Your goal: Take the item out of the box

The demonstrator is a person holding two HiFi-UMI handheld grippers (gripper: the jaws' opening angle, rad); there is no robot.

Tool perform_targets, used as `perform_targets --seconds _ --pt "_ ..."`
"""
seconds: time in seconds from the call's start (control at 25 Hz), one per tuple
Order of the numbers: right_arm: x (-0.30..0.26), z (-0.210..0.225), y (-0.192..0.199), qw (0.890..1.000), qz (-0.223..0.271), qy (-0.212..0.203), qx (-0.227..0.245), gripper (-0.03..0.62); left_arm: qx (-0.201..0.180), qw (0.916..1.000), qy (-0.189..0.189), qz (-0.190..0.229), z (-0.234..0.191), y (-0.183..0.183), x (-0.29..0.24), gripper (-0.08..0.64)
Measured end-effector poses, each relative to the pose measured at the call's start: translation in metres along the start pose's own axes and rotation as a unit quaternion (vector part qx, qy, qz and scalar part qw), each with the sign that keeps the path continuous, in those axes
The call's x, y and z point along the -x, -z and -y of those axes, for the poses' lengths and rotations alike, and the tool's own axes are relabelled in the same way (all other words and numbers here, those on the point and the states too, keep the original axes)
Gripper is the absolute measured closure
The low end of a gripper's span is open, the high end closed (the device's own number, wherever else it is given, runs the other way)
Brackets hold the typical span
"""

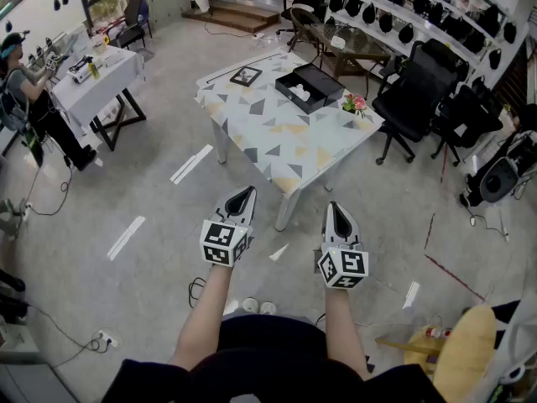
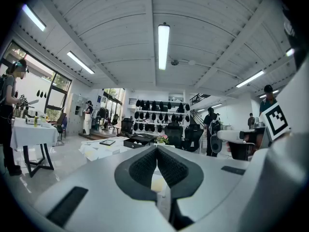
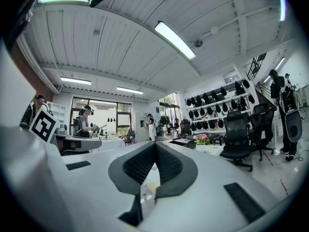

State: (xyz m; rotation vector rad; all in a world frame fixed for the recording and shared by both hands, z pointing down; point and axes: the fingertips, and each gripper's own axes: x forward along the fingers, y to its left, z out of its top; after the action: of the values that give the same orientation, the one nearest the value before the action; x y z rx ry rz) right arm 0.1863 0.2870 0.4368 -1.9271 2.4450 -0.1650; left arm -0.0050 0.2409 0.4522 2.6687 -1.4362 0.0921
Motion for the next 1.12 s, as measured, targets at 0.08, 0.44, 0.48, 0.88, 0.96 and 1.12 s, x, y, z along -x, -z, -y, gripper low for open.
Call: perform_targets --seconds 0.08,0.44,0.48,0.88,0.96,1.12 --pt "-0.004 -0.001 0.0 1.0 -0.001 0.0 0.002 0.592 -0.002 1.0 -0.001 -0.001 -0.004 -0.001 -0.002 0.54" --pt "-0.012 -0.002 0.002 1.0 -0.002 0.003 -0.002 0.592 0.001 1.0 -0.002 -0.005 -0.012 0.003 -0.003 0.54" --pt "-0.012 -0.003 0.003 1.0 -0.001 0.003 -0.003 0.592 0.001 1.0 -0.003 -0.005 -0.013 0.003 -0.002 0.54" --pt "-0.018 -0.007 0.002 1.0 0.002 0.002 -0.021 0.591 0.004 0.9999 -0.002 -0.01 -0.02 0.005 -0.003 0.54" --pt "-0.02 -0.008 0.004 1.0 0.001 0.001 -0.024 0.591 0.005 0.9999 -0.001 -0.01 -0.021 0.006 -0.004 0.54" --pt "-0.023 -0.01 0.007 1.0 -0.002 -0.003 -0.026 0.591 0.005 0.9999 -0.002 -0.014 -0.024 0.009 -0.005 0.54"
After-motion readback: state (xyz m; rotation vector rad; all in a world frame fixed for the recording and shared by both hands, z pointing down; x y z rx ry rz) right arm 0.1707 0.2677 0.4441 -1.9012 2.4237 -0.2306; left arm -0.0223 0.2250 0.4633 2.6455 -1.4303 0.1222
